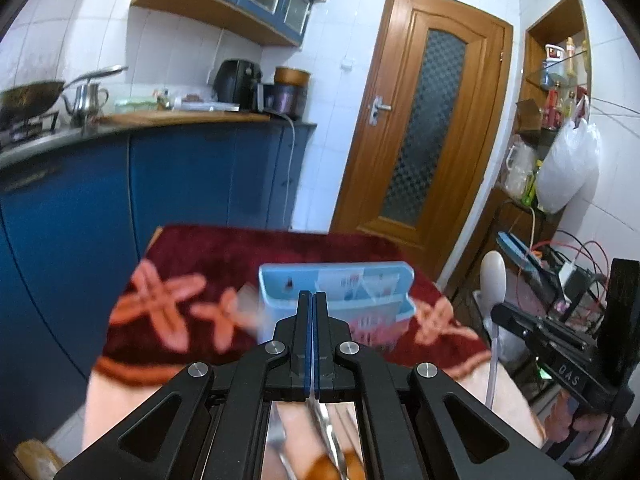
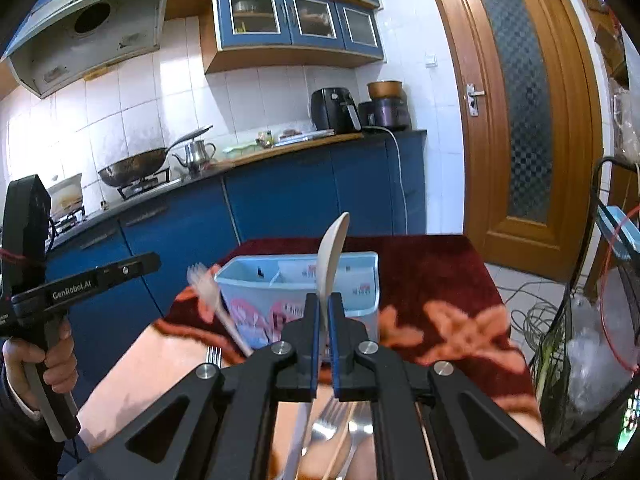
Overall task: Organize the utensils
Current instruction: 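Lift and carry the spoon and fork over the blue 'Box' caddy with both tools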
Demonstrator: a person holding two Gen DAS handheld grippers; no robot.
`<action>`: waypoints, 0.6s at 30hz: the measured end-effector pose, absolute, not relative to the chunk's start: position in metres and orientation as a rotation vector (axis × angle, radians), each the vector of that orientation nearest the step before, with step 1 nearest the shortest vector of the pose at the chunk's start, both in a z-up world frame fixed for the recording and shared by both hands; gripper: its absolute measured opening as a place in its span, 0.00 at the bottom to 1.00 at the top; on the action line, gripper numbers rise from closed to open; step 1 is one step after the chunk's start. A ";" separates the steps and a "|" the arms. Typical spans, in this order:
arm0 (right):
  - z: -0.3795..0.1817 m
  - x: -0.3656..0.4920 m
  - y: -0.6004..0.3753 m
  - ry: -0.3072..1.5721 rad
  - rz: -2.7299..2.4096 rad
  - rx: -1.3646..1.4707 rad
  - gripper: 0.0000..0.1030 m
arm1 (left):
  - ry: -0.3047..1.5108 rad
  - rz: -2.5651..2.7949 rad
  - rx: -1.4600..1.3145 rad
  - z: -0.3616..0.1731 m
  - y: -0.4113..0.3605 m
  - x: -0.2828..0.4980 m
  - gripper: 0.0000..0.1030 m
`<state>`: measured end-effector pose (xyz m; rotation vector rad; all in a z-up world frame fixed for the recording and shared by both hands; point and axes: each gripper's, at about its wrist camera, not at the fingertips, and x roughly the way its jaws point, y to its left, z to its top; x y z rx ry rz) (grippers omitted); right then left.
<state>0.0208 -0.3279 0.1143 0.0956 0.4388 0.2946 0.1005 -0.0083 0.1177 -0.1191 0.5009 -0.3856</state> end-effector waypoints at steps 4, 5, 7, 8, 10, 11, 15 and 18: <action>0.118 0.031 -0.327 0.435 0.302 0.100 0.06 | 0.535 -0.379 -0.118 0.124 -0.010 0.111 0.00; 0.119 0.033 -0.327 0.433 0.299 0.096 0.06 | 0.550 -0.368 -0.120 0.121 -0.008 0.114 0.00; 0.119 0.036 -0.327 0.426 0.295 0.091 0.06 | 0.581 -0.333 -0.125 0.113 -0.004 0.120 0.00; 0.119 0.038 -0.327 0.424 0.291 0.087 0.06 | 0.602 -0.317 -0.130 0.107 0.000 0.124 0.02; 0.120 0.042 -0.329 0.422 0.288 0.087 0.06 | 0.638 -0.296 -0.145 0.097 0.007 0.130 0.07; 0.119 0.043 -0.330 0.422 0.287 0.086 0.06 | 0.662 -0.282 -0.152 0.090 0.011 0.135 0.11; 0.116 0.049 -0.330 0.428 0.283 0.090 0.06 | 0.753 -0.243 -0.150 0.062 0.020 0.158 0.34; 0.112 0.056 -0.332 0.435 0.280 0.093 0.06 | 0.834 -0.245 -0.171 0.040 0.021 0.178 0.38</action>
